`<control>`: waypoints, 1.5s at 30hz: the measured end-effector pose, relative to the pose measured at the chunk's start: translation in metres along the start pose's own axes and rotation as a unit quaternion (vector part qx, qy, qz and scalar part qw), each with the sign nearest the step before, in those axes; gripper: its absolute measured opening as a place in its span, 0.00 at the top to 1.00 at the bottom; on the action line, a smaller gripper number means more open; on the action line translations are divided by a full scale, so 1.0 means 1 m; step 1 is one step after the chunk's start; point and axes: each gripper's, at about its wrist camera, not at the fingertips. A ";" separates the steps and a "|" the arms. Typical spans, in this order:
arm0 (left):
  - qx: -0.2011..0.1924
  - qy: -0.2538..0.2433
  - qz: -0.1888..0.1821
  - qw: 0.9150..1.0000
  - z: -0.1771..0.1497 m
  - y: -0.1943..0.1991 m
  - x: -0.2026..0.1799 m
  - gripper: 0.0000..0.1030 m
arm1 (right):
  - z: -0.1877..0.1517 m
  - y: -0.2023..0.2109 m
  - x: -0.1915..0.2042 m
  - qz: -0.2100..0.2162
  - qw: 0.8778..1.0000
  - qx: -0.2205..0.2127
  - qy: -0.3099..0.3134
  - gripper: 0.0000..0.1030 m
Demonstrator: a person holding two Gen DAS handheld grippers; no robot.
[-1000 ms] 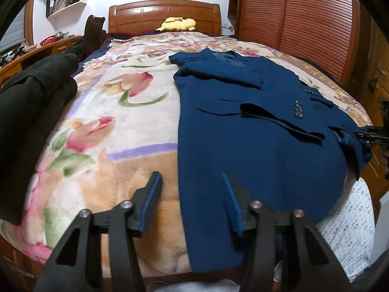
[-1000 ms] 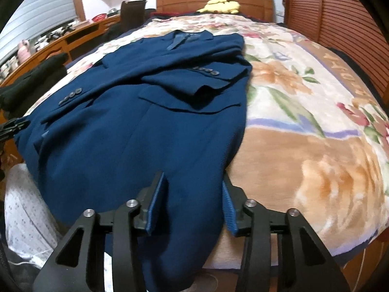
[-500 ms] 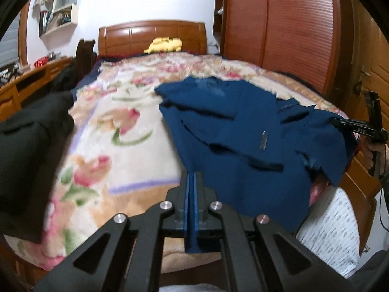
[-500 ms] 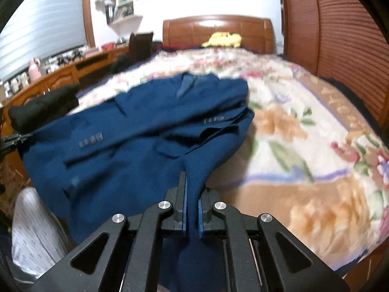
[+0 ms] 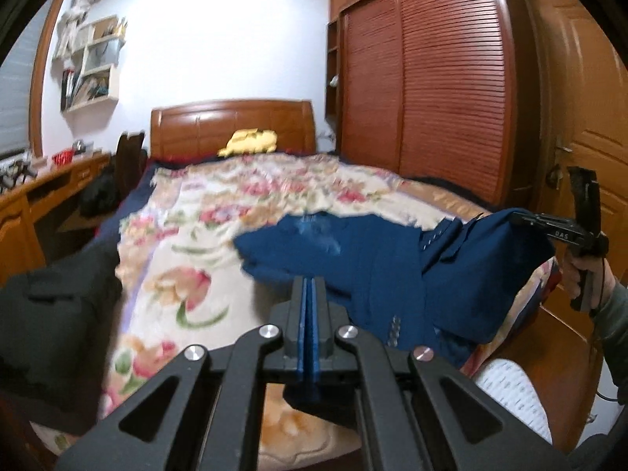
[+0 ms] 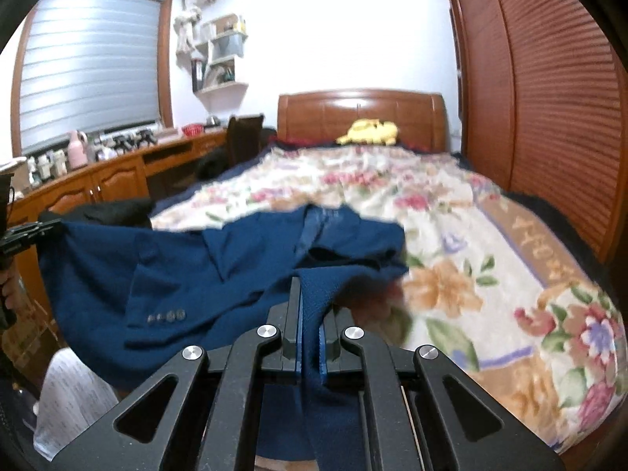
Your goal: Fold large clothes
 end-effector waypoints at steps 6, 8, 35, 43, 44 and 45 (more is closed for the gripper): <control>-0.044 -0.015 -0.007 0.999 0.052 0.023 -0.012 1.00 | 0.033 0.035 0.005 -0.004 0.999 -0.046 0.016 0.98; -0.058 -0.017 -0.008 0.998 0.068 0.030 -0.012 1.00 | 0.045 0.049 0.005 -0.004 0.998 -0.064 0.019 0.98; 0.068 0.040 0.084 0.993 0.097 -0.225 0.117 1.00 | 0.094 -0.214 -0.103 -0.104 0.992 0.068 -0.027 0.97; 0.096 0.050 0.077 0.991 0.083 -0.294 0.131 1.00 | 0.073 -0.288 -0.129 -0.117 0.985 0.116 -0.048 0.97; 0.098 0.049 0.076 0.991 0.080 -0.296 0.130 1.00 | 0.067 -0.293 -0.127 -0.118 0.985 0.120 -0.037 0.97; 0.101 0.047 0.075 0.991 0.076 -0.298 0.127 1.00 | 0.064 -0.295 -0.124 -0.120 0.985 0.122 -0.031 0.97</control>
Point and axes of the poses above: each gripper's, at about its wrist camera, not at the fingertips, and y roughly against the way its jaws point, x to its left, z to its top, and after that the axes turned 2 degrees about -z, right-handed
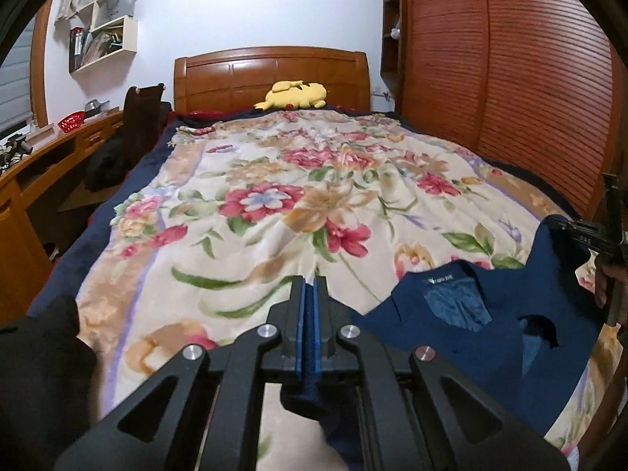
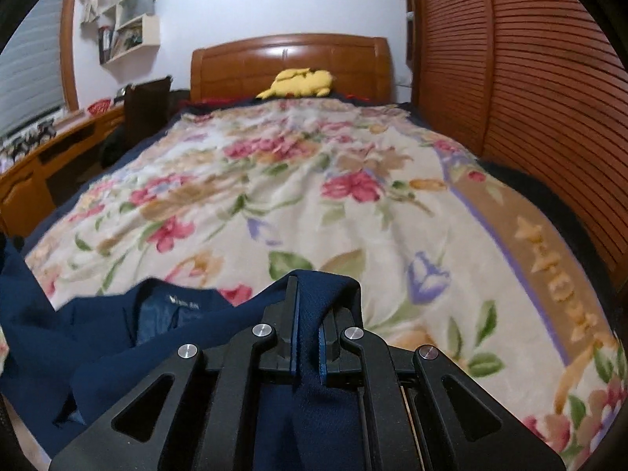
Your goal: Fold large clothes
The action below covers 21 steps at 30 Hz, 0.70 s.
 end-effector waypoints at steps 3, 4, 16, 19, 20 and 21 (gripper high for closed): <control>0.008 0.000 -0.011 1.000 -0.012 -0.003 -0.004 0.98 | -0.005 -0.005 0.005 -0.002 1.000 0.007 0.008 0.94; 0.014 0.002 -0.012 1.000 -0.015 -0.005 -0.005 0.98 | -0.007 -0.006 0.004 0.004 1.000 0.011 0.009 0.93; 0.018 -0.021 -0.051 0.998 -0.045 0.033 -0.029 0.76 | -0.018 0.019 0.017 0.028 0.999 0.025 0.030 0.63; 0.022 -0.035 -0.060 0.997 -0.055 0.043 -0.041 0.69 | -0.025 0.027 0.029 0.032 0.998 0.036 0.045 0.61; 0.022 -0.039 -0.061 0.997 -0.057 0.046 -0.044 0.68 | -0.028 0.030 0.034 0.034 0.998 0.038 0.049 0.61; 0.023 -0.043 -0.063 0.997 -0.061 0.049 -0.049 0.66 | -0.030 0.035 0.038 0.032 0.997 0.034 0.053 0.61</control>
Point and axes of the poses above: each gripper's, at about its wrist camera, not at the fingertips, and y roughly against the way its jaws point, x to its left, z to its top, and after that the axes turned 2 degrees about -z, right-handed
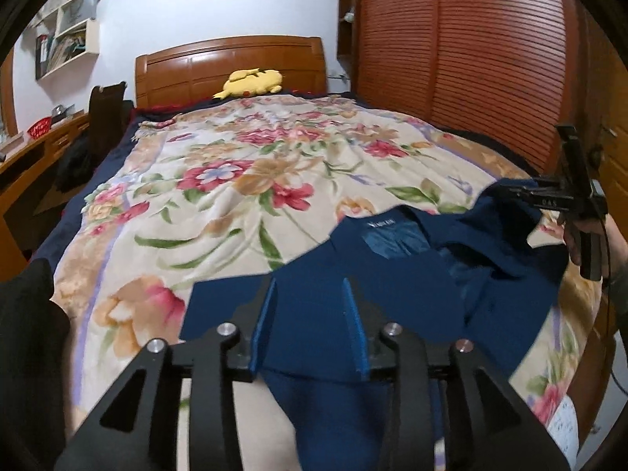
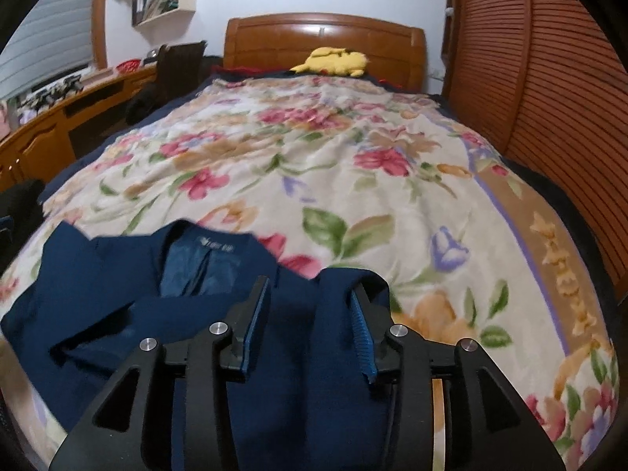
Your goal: Fold large clothes
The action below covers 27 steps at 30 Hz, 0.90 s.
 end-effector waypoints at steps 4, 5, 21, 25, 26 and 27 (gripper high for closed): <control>0.004 -0.002 -0.009 1.000 -0.013 0.006 -0.013 0.64 | -0.012 0.014 0.016 0.009 1.000 -0.005 0.015 0.60; 0.004 -0.003 -0.010 1.000 -0.017 0.006 -0.017 0.63 | -0.015 0.016 0.021 0.015 1.000 -0.003 0.023 0.60; 0.008 -0.007 -0.027 1.000 -0.057 -0.001 -0.056 0.51 | -0.077 0.007 0.087 0.066 0.985 0.082 0.137 0.60; 0.009 0.004 -0.031 0.999 -0.063 -0.002 -0.051 0.49 | -0.075 -0.004 0.079 0.039 0.985 0.091 0.142 0.63; 0.009 0.005 -0.031 0.999 -0.064 -0.002 -0.050 0.49 | -0.073 -0.005 0.076 0.036 0.985 0.092 0.143 0.66; 0.009 0.005 -0.029 1.000 -0.065 -0.002 -0.048 0.49 | -0.070 -0.007 0.073 0.034 0.984 0.093 0.146 0.70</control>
Point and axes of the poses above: each gripper's, at about its wrist camera, not at the fingertips, and y roughly against the way its jaws point, x to its left, z to its top, and after that the axes turned 2 degrees about -z, right-handed
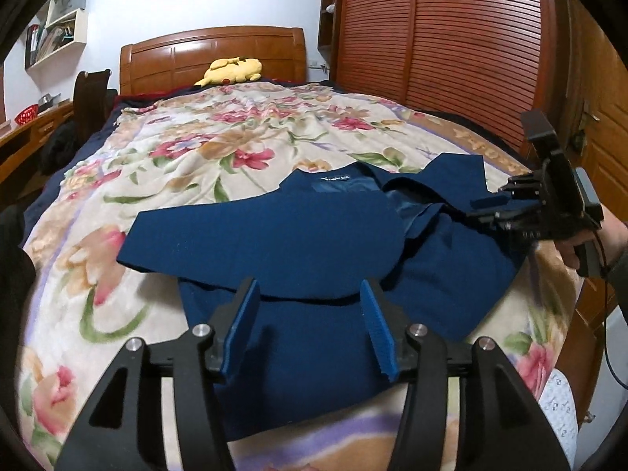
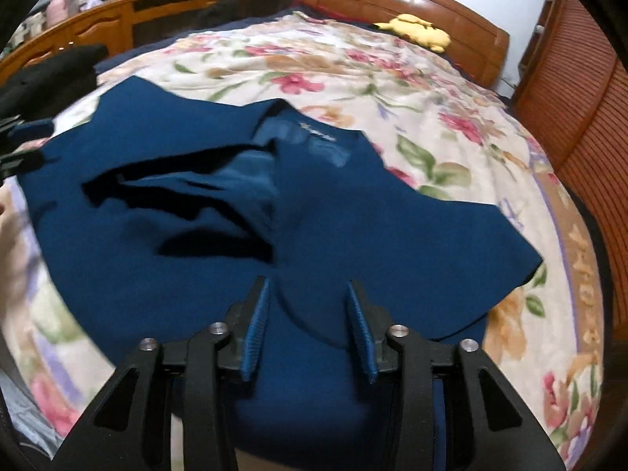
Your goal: Fold large clothes
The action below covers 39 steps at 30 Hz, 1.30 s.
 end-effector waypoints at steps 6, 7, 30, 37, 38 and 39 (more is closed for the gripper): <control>-0.007 -0.015 0.012 1.000 -0.004 0.001 0.001 0.48 | 0.025 -0.008 -0.027 -0.058 0.998 -0.007 0.015 0.93; -0.009 -0.016 0.013 1.000 -0.005 0.001 0.001 0.48 | 0.033 -0.009 -0.031 -0.069 0.997 -0.014 0.013 0.93; -0.017 0.011 0.035 0.999 -0.009 0.003 0.041 0.47 | 0.145 -0.061 -0.018 -0.072 0.995 -0.062 -0.005 0.55; -0.023 0.014 0.044 0.999 -0.011 0.011 0.046 0.47 | 0.103 -0.027 0.024 0.004 0.997 -0.071 0.041 0.54; -0.023 0.014 0.045 0.999 -0.011 0.012 0.047 0.47 | 0.098 -0.024 0.032 0.012 0.996 -0.072 0.048 0.54; -0.023 0.014 0.046 0.999 -0.012 0.012 0.047 0.47 | 0.092 -0.020 0.040 0.021 0.996 -0.075 0.054 0.54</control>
Point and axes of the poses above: each gripper's, at about its wrist camera, not at the fingertips, and y roughly against the way its jaws point, x to its left, z to its top, and after that the axes turned 2 degrees about -z, right-handed
